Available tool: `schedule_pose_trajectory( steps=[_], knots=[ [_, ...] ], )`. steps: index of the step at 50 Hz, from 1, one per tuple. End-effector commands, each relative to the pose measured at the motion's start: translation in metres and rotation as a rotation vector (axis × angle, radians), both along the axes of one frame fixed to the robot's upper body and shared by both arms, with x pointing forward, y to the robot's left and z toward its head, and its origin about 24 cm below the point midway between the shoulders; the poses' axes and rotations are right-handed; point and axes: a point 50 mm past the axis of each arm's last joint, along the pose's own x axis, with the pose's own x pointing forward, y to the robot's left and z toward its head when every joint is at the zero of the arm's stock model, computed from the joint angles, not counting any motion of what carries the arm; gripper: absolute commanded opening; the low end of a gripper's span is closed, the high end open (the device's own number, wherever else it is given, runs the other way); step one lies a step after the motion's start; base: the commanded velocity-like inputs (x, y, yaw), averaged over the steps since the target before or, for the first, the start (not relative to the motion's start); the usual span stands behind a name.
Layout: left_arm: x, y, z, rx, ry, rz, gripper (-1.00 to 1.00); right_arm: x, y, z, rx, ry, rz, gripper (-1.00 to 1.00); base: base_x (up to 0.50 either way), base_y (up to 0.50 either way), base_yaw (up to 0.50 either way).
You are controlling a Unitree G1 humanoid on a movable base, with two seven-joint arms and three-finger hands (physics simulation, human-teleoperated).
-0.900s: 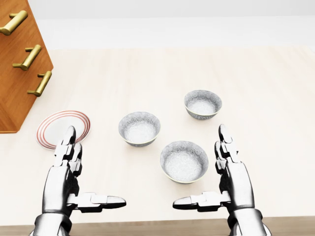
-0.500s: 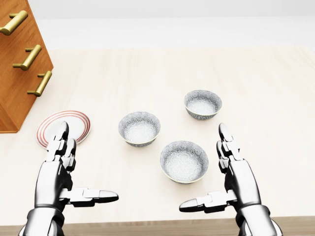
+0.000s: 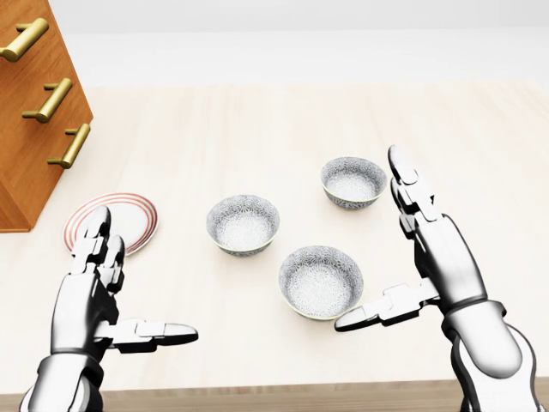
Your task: Stack the bowl at the front on the bowl in the middle.
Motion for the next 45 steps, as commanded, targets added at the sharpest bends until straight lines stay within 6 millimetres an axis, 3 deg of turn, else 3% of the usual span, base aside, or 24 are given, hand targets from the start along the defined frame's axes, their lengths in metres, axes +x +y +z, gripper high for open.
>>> schedule_pose_trajectory(
  steps=[1, 2, 3, 4, 8, 11, 12, 13, 25, 27, 28, 30, 31, 33, 34, 37, 39, 41, 45],
  knots=[
    [0.002, 0.002, 0.002, -0.01, 0.007, 0.006, 1.0, 0.01, -0.009, 0.002, -0.063, 0.019, -0.002, 1.0, 0.0, 0.0, 0.0],
    [0.002, 0.002, 0.003, -0.02, 0.018, 0.002, 1.0, 0.011, -0.009, 0.001, -0.068, 0.025, -0.001, 1.0, 0.0, 0.0, 0.0],
    [0.001, 0.002, 0.004, -0.021, 0.015, 0.004, 1.0, 0.009, -0.005, 0.025, -0.093, -0.069, 0.031, 1.0, 0.0, 0.0, 0.0],
    [0.001, 0.003, 0.005, -0.03, 0.016, 0.006, 1.0, 0.007, -0.003, 0.031, -0.092, -0.096, 0.042, 1.0, 0.0, 0.0, 0.0],
    [0.001, 0.006, 0.009, -0.032, 0.004, 0.016, 1.0, 0.003, -0.004, 0.035, -0.095, -0.114, 0.049, 1.0, 0.08, 0.0, 0.0],
    [0.0, 0.007, 0.011, -0.036, -0.003, 0.02, 1.0, 0.004, -0.007, 0.018, -0.078, -0.047, 0.031, 1.0, 0.19, 0.0, 0.0],
    [0.0, 0.007, 0.011, -0.037, -0.005, 0.021, 1.0, 0.003, -0.004, 0.033, -0.094, -0.106, 0.049, 1.0, 0.2, 0.0, 0.0],
    [0.0, 0.007, 0.011, -0.038, -0.006, 0.022, 1.0, 0.003, -0.003, 0.036, -0.097, -0.117, 0.053, 1.0, 0.2, 0.0, 0.0],
    [-0.001, 0.008, 0.013, -0.034, -0.021, 0.03, 1.0, 0.004, 0.0, 0.03, -0.094, -0.093, 0.059, 1.0, 0.2, 0.0, 0.0],
    [-0.002, 0.007, 0.011, -0.03, -0.02, 0.029, 1.0, 0.006, -0.004, 0.004, -0.074, 0.012, 0.033, 1.0, 0.2, 0.0, 0.0],
    [-0.002, 0.007, 0.011, -0.028, -0.02, 0.027, 1.0, 0.004, -0.001, 0.018, -0.09, -0.044, 0.051, 1.0, 0.2, 0.0, 0.0],
    [-0.003, 0.006, 0.01, -0.024, -0.021, 0.023, 1.0, 0.004, -0.001, 0.017, -0.092, -0.041, 0.052, 1.0, 0.2, 0.0, 0.0],
    [-0.003, 0.006, 0.01, -0.024, -0.021, 0.023, 1.0, 0.005, -0.003, 0.004, -0.079, 0.01, 0.038, 1.0, 0.19, 0.0, 0.0],
    [-0.003, 0.006, 0.01, -0.023, -0.02, 0.022, 1.0, 0.004, 0.001, 0.022, -0.101, -0.061, 0.062, 1.0, 0.2, 0.0, 0.0],
    [-0.003, 0.006, 0.01, -0.023, -0.019, 0.022, 1.0, 0.005, -0.001, 0.006, -0.087, 0.003, 0.044, 1.0, 0.2, 0.0, 0.0],
    [-0.003, 0.006, 0.009, -0.023, -0.013, 0.02, 1.0, 0.003, 0.002, 0.023, -0.108, -0.063, 0.068, 1.0, 0.19, 0.0, 0.0],
    [-0.004, 0.006, 0.009, -0.022, -0.013, 0.02, 1.0, 0.005, -0.001, -0.001, -0.084, 0.029, 0.043, 1.0, 0.18, 0.0, 0.0],
    [-0.004, 0.006, 0.008, -0.022, -0.012, 0.02, 1.0, 0.003, 0.003, 0.02, -0.108, -0.052, 0.069, 1.0, 0.17, 0.0, 0.0],
    [-0.005, 0.007, 0.008, -0.023, -0.007, 0.018, 1.0, 0.004, 0.005, 0.021, -0.111, -0.057, 0.073, 1.0, 0.17, 0.0, 0.0]
  ],
)
